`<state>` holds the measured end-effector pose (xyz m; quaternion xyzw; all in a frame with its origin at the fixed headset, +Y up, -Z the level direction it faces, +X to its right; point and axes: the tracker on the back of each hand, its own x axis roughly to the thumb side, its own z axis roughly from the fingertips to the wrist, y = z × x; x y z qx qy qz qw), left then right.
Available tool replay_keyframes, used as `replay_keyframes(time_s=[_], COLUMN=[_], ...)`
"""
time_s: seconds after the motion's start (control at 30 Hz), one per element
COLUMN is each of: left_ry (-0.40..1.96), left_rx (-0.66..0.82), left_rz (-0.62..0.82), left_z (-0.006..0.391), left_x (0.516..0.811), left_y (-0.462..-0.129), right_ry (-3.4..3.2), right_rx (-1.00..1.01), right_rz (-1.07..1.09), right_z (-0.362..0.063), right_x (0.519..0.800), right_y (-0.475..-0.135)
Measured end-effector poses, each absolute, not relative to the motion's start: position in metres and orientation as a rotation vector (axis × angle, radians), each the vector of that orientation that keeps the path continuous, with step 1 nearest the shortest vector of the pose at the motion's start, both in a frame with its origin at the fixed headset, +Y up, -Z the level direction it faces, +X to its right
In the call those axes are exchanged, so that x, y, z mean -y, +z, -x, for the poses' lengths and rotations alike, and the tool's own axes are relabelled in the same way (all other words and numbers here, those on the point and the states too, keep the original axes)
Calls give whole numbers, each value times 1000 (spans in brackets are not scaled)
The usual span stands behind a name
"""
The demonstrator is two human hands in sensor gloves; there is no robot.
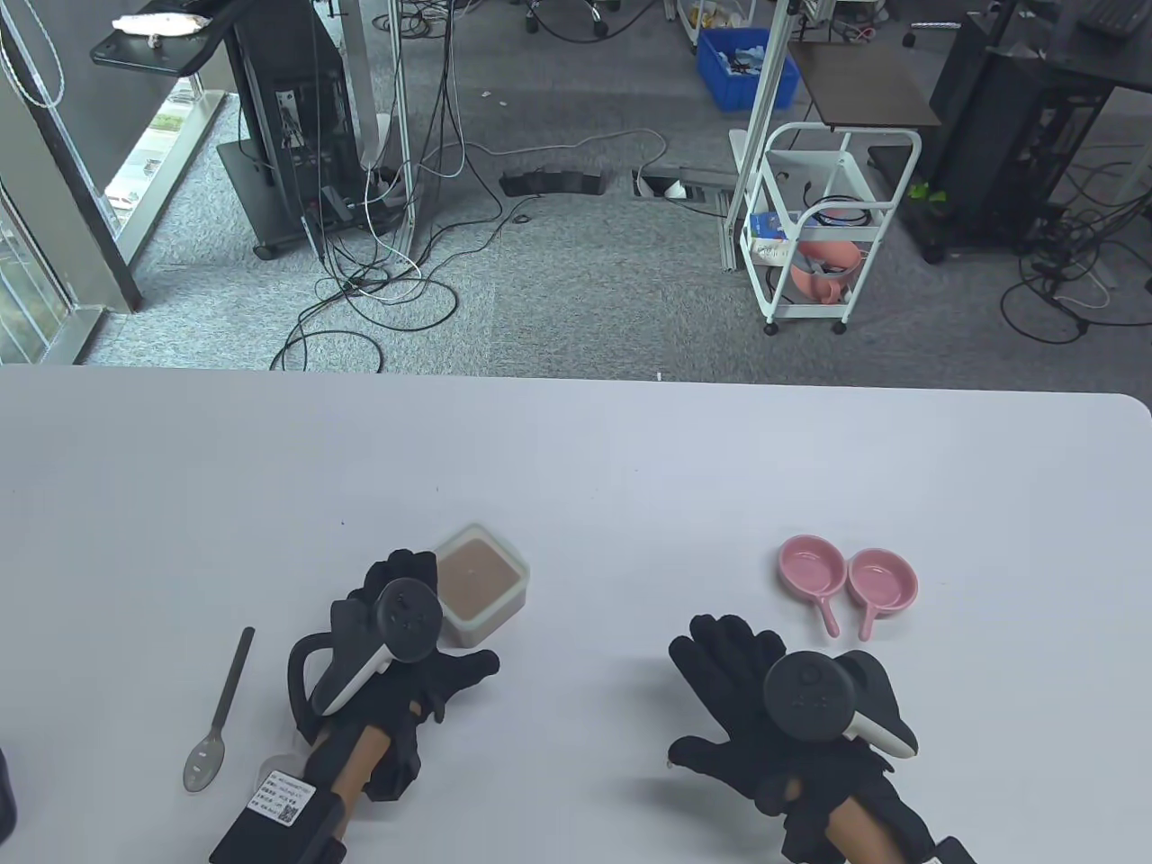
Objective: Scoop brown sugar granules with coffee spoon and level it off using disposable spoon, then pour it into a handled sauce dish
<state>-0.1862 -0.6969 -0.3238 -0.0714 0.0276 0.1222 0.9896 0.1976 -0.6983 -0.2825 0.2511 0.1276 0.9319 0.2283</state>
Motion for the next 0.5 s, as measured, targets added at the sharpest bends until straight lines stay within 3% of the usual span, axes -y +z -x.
replay_keyframes(time_s=[0.5], left_ry=[293], left_rx=[-142], left_rz=[132], left_z=[181], left_x=[711], left_y=[-355], right_ry=[2564], right_rx=[-336], right_rz=[-693], right_z=[-200], right_x=[696], right_y=[-283])
